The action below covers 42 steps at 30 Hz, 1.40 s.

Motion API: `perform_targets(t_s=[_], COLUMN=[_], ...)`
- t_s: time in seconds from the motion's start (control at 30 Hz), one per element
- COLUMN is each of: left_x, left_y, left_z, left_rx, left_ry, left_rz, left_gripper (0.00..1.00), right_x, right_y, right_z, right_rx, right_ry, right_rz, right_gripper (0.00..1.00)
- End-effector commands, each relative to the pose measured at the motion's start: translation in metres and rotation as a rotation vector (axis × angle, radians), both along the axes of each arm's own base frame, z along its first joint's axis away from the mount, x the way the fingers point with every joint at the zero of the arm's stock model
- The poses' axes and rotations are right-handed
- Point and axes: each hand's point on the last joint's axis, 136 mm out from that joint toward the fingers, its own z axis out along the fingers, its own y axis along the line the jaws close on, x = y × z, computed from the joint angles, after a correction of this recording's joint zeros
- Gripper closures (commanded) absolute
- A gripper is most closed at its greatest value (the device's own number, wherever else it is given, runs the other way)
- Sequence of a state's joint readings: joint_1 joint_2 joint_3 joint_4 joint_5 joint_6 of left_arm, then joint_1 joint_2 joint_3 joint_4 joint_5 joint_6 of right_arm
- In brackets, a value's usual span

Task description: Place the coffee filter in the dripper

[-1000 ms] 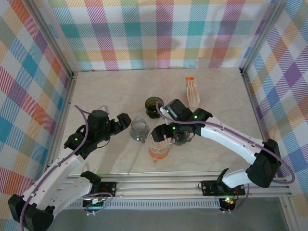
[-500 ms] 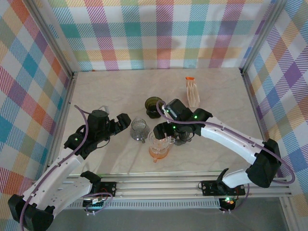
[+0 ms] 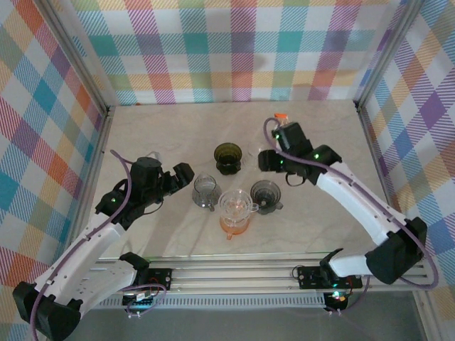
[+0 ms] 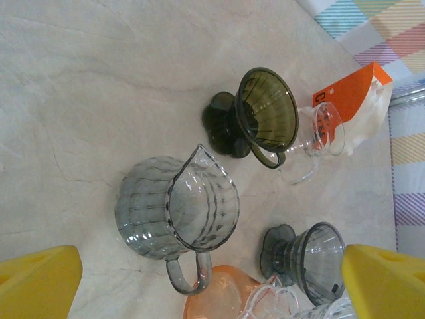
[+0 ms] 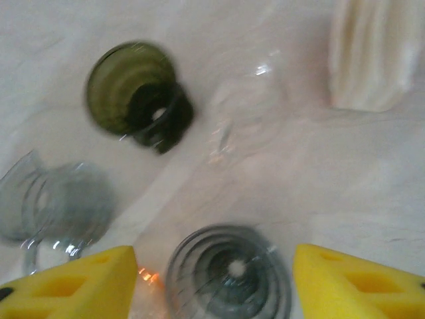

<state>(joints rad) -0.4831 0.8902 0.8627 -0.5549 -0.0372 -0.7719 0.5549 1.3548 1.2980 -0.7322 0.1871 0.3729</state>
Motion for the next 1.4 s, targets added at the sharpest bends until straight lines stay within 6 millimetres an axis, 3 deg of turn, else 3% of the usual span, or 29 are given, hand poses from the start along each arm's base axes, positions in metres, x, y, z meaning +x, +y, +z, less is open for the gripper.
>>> perform_targets(t_s=[0.0,0.1,0.27,0.53,0.9,1.37], left_x=[0.000,-0.003,-0.001,0.005,0.009,0.009], left_y=[0.006,0.015,0.004,-0.002,-0.003,-0.003], left_z=[0.005,-0.003,-0.016,-0.021,-0.027,-0.030], left_rx=[0.019,0.074,0.075,0.081,0.094,0.096], left_ry=[0.006,0.051,0.074,0.073,0.087,0.089], left_rz=[0.039,0.056,0.004,-0.020,-0.024,-0.026], left_gripper=[0.00,0.01,0.08,0.12,0.13,0.13], right_x=[0.039,0.072,0.118,0.162,0.180,0.203], right_y=[-0.021,-0.037,-0.054,-0.051,-0.062,-0.056], right_z=[0.006,-0.003,-0.029,-0.062,-0.081,-0.063], right_rx=[0.007,0.019,-0.006,-0.074,-0.155,-0.145], right_ry=[-0.027,-0.002,0.064,0.097,0.113,0.049], right_rz=[-0.078,-0.129,-0.170,-0.134,-0.181,-0.160], right_gripper=[0.45,0.57,0.66,0.73,0.80,0.83])
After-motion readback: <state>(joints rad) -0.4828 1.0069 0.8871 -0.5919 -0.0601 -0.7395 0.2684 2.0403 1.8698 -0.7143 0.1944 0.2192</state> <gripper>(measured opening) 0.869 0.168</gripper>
